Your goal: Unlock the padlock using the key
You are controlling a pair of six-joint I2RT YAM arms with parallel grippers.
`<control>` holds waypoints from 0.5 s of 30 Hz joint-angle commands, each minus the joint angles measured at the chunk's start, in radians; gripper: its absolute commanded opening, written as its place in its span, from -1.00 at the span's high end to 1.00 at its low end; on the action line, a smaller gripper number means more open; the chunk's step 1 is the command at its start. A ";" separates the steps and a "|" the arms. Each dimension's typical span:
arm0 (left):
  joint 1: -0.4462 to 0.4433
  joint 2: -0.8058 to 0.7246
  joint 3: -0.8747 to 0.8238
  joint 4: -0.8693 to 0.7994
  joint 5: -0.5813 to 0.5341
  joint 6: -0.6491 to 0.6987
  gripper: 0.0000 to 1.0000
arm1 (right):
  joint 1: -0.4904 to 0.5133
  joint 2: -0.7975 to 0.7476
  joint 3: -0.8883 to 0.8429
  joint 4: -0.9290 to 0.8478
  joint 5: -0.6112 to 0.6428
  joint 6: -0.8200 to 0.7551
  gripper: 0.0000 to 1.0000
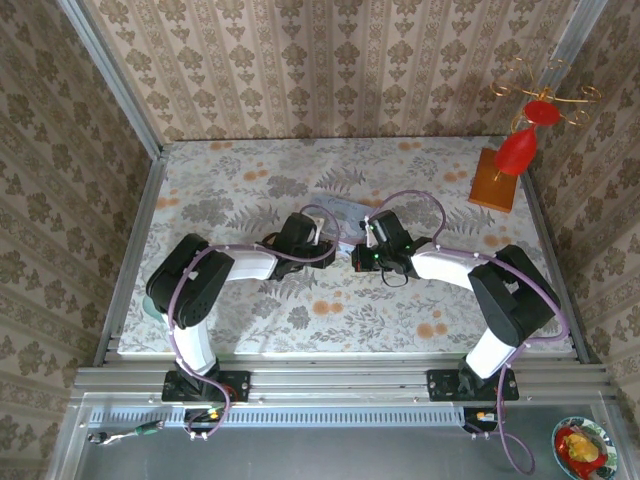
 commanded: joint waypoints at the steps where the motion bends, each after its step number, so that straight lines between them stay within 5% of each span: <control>1: -0.002 0.005 -0.003 0.024 0.017 -0.018 0.56 | -0.013 0.018 0.021 0.018 -0.018 -0.016 1.00; 15: -0.003 -0.092 -0.025 -0.045 0.184 -0.136 0.85 | -0.048 0.053 0.075 0.005 -0.027 -0.057 1.00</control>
